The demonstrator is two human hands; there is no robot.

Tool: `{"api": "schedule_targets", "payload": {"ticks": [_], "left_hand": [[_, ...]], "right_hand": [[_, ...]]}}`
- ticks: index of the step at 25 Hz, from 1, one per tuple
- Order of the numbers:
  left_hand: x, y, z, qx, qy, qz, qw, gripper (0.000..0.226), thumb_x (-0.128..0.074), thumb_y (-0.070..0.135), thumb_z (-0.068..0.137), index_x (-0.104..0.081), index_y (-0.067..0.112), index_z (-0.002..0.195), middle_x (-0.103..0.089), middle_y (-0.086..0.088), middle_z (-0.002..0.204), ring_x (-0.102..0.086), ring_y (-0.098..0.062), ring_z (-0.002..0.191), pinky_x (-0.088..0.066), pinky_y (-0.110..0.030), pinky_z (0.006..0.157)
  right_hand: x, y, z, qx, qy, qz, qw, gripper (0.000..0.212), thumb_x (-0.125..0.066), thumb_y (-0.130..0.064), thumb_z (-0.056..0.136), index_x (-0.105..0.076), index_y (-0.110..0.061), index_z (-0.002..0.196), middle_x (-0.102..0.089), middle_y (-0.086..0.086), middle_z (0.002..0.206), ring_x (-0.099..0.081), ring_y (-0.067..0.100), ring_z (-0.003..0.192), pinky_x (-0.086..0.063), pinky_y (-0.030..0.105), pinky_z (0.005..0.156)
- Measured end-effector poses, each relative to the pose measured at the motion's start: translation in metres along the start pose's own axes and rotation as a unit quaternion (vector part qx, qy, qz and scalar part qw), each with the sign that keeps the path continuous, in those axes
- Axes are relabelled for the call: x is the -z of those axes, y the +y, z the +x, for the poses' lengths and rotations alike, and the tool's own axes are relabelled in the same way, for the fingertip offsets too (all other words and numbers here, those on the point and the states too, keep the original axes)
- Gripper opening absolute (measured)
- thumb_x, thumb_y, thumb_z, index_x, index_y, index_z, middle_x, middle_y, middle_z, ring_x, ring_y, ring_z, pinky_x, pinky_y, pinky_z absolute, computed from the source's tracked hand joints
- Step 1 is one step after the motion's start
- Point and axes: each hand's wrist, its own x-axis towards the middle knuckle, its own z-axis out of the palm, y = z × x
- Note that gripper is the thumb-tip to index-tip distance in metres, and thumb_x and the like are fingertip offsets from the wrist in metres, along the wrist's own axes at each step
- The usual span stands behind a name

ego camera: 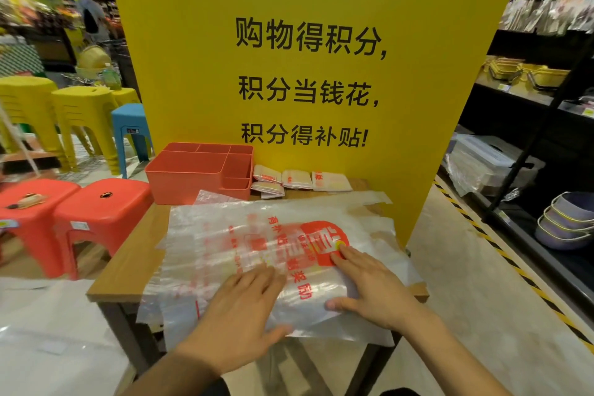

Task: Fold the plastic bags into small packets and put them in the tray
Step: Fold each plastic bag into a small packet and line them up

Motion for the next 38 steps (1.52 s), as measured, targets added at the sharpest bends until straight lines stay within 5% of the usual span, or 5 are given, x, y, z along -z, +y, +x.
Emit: {"api": "schedule_targets", "payload": {"ticks": [3, 10, 19, 27, 38], "left_hand": [[-0.014, -0.012, -0.005, 0.004, -0.025, 0.053, 0.998, 0.092, -0.054, 0.083, 0.075, -0.056, 0.022, 0.145, -0.063, -0.004, 0.143, -0.062, -0.025, 0.13, -0.053, -0.044, 0.103], [-0.017, -0.031, -0.002, 0.003, -0.098, 0.042, 0.994, 0.118, -0.039, 0.089, 0.076, 0.001, 0.025, 0.166, -0.001, -0.007, 0.173, -0.002, -0.028, 0.16, -0.009, -0.051, 0.129], [-0.005, -0.039, 0.012, -0.013, -0.122, -0.017, 0.992, 0.107, -0.031, 0.095, 0.083, 0.007, 0.036, 0.164, 0.013, 0.007, 0.171, 0.014, -0.014, 0.159, 0.012, -0.039, 0.128], [-0.015, -0.038, -0.013, -0.038, 0.035, -0.003, 0.999, 0.066, -0.041, 0.07, 0.1, -0.055, 0.028, 0.148, -0.054, 0.005, 0.153, -0.053, -0.014, 0.139, -0.047, -0.038, 0.111], [-0.005, -0.034, -0.02, -0.067, 0.045, 0.054, 0.995, 0.052, -0.071, 0.051, 0.087, -0.063, 0.026, 0.132, -0.068, 0.004, 0.135, -0.071, -0.015, 0.111, -0.063, -0.032, 0.08]], "right_hand": [[-0.004, -0.003, 0.005, 0.034, -0.025, -0.022, 0.999, 0.124, -0.047, -0.098, 0.072, 0.004, -0.032, 0.165, 0.019, -0.011, 0.166, 0.015, 0.006, 0.154, 0.008, 0.032, 0.127], [-0.003, -0.015, 0.001, 0.071, 0.08, 0.009, 0.994, 0.083, -0.033, -0.086, 0.086, -0.051, -0.035, 0.15, -0.047, -0.013, 0.157, -0.044, 0.009, 0.144, -0.035, 0.033, 0.12], [-0.002, -0.015, -0.005, 0.036, 0.068, 0.048, 0.996, 0.072, -0.043, -0.079, 0.089, -0.055, -0.038, 0.147, -0.045, -0.023, 0.155, -0.04, 0.002, 0.144, -0.041, 0.029, 0.112], [-0.006, -0.022, -0.019, 0.085, 0.089, 0.01, 0.992, 0.058, -0.048, -0.065, 0.097, -0.058, -0.033, 0.144, -0.057, -0.014, 0.148, -0.051, 0.009, 0.136, -0.043, 0.032, 0.112], [-0.002, -0.029, -0.026, 0.077, 0.118, -0.02, 0.99, 0.049, -0.042, -0.059, 0.1, -0.057, -0.031, 0.138, -0.068, -0.01, 0.131, -0.061, 0.013, 0.118, -0.054, 0.035, 0.092]]}}
